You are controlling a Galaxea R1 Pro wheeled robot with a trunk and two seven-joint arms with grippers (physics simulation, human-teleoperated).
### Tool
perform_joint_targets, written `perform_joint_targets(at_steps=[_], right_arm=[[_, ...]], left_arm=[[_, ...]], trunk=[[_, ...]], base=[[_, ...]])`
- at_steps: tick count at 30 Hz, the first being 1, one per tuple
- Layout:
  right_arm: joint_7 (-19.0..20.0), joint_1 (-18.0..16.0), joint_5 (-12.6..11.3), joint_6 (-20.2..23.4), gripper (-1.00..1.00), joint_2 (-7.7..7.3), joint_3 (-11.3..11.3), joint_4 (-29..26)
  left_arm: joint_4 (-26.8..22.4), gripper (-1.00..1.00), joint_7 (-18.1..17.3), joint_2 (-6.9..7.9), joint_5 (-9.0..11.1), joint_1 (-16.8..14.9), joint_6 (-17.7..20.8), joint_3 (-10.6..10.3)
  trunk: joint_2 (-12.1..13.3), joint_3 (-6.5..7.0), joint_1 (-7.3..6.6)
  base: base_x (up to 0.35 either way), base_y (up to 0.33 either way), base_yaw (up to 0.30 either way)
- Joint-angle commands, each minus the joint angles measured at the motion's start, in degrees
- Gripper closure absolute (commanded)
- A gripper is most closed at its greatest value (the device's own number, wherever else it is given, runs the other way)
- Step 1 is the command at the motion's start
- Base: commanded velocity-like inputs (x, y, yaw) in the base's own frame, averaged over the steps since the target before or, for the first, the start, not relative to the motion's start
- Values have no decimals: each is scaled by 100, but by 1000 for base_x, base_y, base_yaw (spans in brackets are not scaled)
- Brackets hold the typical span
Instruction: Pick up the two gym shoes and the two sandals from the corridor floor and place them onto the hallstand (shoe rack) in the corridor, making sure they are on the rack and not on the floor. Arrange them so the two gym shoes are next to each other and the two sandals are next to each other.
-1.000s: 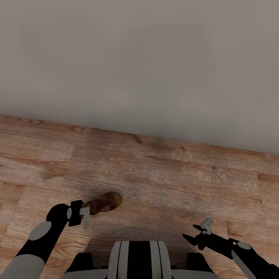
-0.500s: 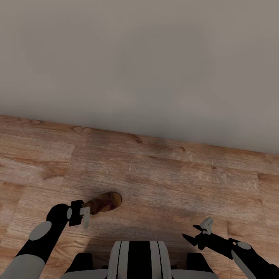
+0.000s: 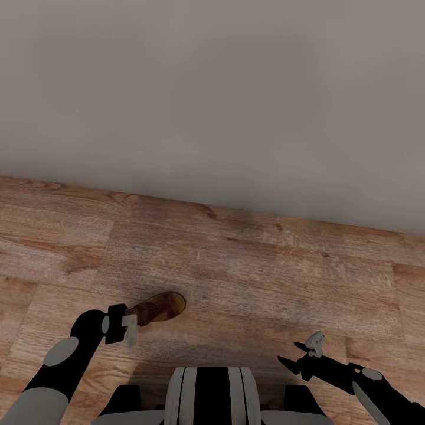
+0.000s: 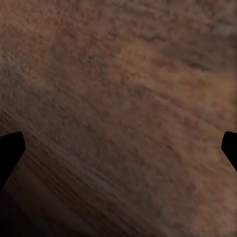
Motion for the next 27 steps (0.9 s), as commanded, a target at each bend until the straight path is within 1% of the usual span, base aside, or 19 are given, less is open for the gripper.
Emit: perform_joint_targets(at_steps=[1,17,24,26,27], right_arm=[[-3,-5,-36,-27,-100,-8,35,5],[4,-5,-37,-45,-100,1,43,12],[1,-5,-28,-45,-100,1,44,22],[-1,-5,-28,-45,-100,-2,42,22],[-3,-5,-28,-45,-100,-7,42,41]], left_arm=[[-9,100,-30,2,1,-4,45,-8],[-19,100,-29,3,27,-12,38,-8],[-1,100,-22,-10,67,-8,35,12],[19,100,-17,-15,95,-10,36,29],[62,100,-13,-31,289,-11,32,128]], trunk=[[0,19,-3],[22,374,-45],[31,529,-63],[34,573,-68],[35,595,-70]], base=[[0,0,0],[0,0,0],[0,0,0],[0,0,0],[0,0,0]])
